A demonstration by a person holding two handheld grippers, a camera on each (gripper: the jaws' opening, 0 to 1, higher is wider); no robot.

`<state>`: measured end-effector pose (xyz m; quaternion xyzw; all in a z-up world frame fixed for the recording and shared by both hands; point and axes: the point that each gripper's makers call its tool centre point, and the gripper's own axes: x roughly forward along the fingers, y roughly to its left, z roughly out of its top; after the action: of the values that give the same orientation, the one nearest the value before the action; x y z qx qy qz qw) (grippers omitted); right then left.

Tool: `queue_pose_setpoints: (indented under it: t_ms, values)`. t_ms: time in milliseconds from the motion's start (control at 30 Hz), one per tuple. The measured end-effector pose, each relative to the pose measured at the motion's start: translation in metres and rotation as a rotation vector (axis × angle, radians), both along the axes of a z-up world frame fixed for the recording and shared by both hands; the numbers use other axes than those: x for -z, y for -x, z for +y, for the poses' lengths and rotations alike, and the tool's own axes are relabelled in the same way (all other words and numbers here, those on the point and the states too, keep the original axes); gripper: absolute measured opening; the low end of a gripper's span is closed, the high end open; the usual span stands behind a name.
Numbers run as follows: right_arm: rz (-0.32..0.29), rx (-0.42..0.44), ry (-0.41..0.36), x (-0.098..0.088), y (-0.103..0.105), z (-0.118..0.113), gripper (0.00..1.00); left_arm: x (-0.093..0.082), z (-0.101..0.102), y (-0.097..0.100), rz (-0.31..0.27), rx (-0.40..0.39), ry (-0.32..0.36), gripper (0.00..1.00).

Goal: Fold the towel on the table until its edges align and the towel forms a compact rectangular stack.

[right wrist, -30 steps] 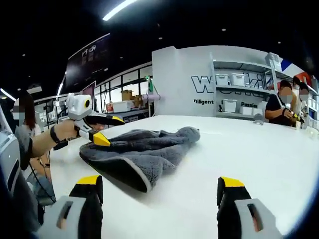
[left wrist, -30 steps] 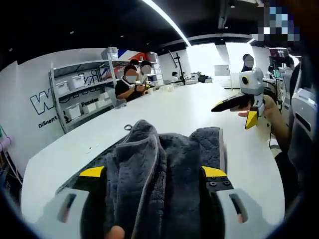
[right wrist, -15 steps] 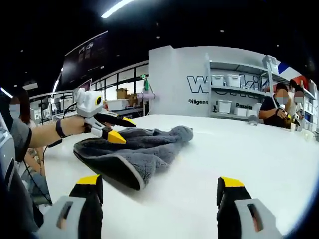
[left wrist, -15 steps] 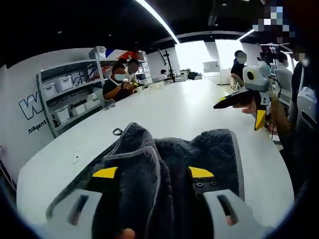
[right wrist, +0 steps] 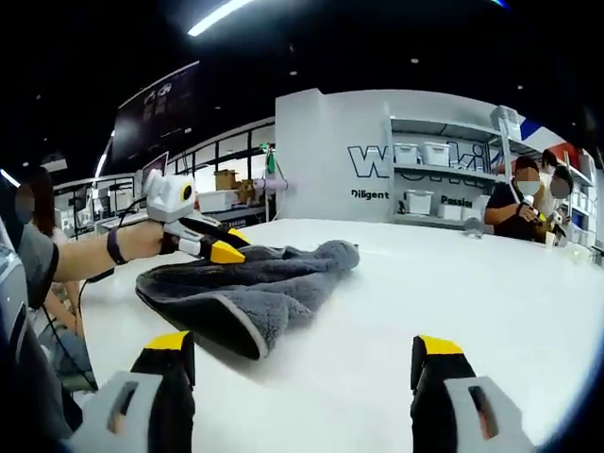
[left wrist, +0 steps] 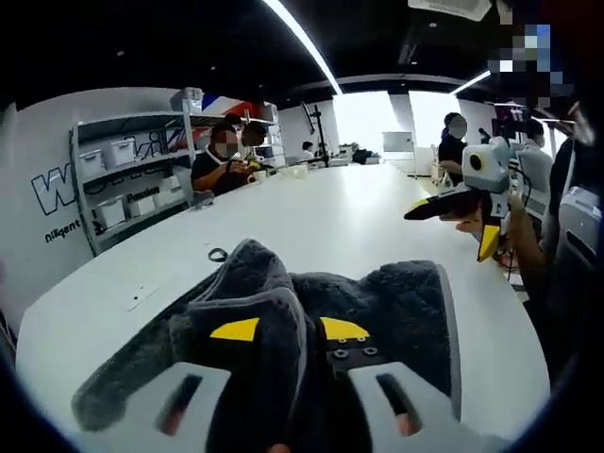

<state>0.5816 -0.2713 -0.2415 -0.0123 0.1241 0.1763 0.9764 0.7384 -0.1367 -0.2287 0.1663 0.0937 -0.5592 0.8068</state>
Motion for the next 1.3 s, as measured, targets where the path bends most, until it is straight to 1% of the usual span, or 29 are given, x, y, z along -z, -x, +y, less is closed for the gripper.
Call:
queue_pose_setpoints:
  t_ms: [100,200,333,600,733,800,867,967,1033,1100,1133,1200,1300]
  values:
    - [-0.002,-0.003,-0.006,0.000,0.001,0.001,0.99,-0.001,-0.003,0.003,0.001,0.018,-0.003,0.19]
    - [-0.005,-0.002,-0.008,-0.001,0.002,0.000,0.99,-0.004,-0.005,0.004,-0.012,0.028,-0.003,0.14]
    - [-0.007,0.004,-0.008,-0.002,0.003,-0.003,0.99,-0.006,-0.007,0.003,-0.016,0.026,-0.001,0.12]
    - [0.003,0.006,-0.007,0.001,0.003,-0.004,0.99,-0.002,-0.008,-0.003,-0.010,0.013,-0.020,0.10]
    - [0.003,0.002,0.000,0.000,0.002,-0.003,0.99,-0.002,-0.006,-0.007,-0.006,-0.003,-0.020,0.06]
    - [0.003,0.002,0.001,0.000,0.001,-0.004,0.99,-0.005,-0.003,-0.011,-0.009,-0.020,-0.015,0.05]
    - [0.005,0.004,-0.004,0.001,0.000,-0.004,0.99,-0.010,0.000,-0.017,-0.026,-0.039,-0.004,0.04]
    - [0.013,0.004,-0.003,0.003,-0.001,-0.005,0.99,-0.020,0.007,-0.028,-0.035,-0.084,0.029,0.04]
    - [0.014,0.002,-0.004,0.003,-0.001,-0.005,0.99,-0.029,0.017,-0.039,-0.049,-0.127,0.049,0.04]
    - [0.012,0.001,-0.006,0.002,-0.001,-0.005,0.99,-0.037,0.026,-0.048,-0.044,-0.171,0.075,0.04]
    - [0.012,0.001,-0.006,0.001,-0.001,-0.005,0.99,-0.038,0.028,-0.049,-0.043,-0.176,0.079,0.04]
    - [0.011,-0.001,-0.005,0.001,-0.001,-0.004,0.99,-0.047,0.040,-0.059,-0.033,-0.220,0.107,0.04]
    - [0.011,-0.006,-0.009,0.001,-0.002,-0.003,0.99,-0.055,0.054,-0.070,-0.050,-0.270,0.114,0.04]
